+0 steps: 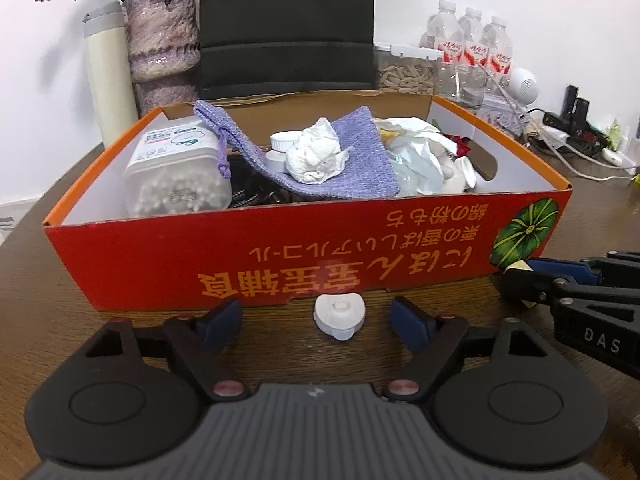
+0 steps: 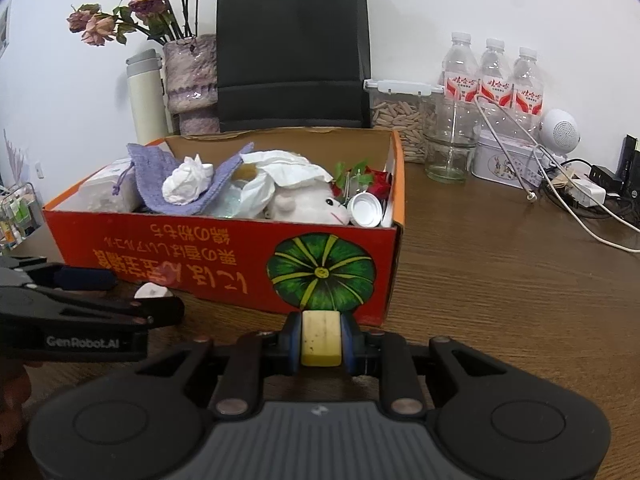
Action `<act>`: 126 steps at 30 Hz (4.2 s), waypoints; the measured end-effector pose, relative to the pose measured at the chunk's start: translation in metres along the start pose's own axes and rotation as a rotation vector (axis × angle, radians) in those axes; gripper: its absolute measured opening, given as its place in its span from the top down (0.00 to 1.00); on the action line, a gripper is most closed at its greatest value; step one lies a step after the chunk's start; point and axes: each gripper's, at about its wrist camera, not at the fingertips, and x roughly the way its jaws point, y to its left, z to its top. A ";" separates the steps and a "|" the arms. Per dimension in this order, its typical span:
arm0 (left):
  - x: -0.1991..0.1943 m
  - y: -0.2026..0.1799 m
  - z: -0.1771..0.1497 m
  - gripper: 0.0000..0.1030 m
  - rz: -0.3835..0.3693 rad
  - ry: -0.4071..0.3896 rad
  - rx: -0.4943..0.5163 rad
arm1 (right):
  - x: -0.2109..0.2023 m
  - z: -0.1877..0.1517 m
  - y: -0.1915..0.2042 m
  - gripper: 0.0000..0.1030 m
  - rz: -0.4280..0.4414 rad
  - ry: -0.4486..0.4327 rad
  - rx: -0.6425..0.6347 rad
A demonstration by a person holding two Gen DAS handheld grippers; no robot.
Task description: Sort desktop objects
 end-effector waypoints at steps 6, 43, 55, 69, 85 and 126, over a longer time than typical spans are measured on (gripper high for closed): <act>-0.003 -0.004 0.001 0.44 0.032 0.001 -0.021 | -0.001 -0.001 0.004 0.81 0.005 -0.001 -0.005; -0.095 0.011 0.020 0.74 -0.019 -0.269 -0.066 | -0.059 0.038 0.045 0.81 0.050 -0.250 -0.028; -0.066 0.023 0.062 0.74 0.000 -0.332 -0.080 | -0.028 0.078 0.038 0.81 0.014 -0.286 -0.007; -0.006 0.035 0.075 0.65 0.049 -0.313 -0.026 | 0.025 0.089 0.016 0.65 -0.002 -0.237 -0.008; -0.032 0.050 0.064 0.00 0.082 -0.370 -0.069 | 0.001 0.081 0.028 0.00 -0.054 -0.287 -0.031; -0.096 0.045 -0.061 0.00 0.123 -0.177 0.024 | -0.072 -0.036 0.082 0.00 -0.047 -0.160 -0.037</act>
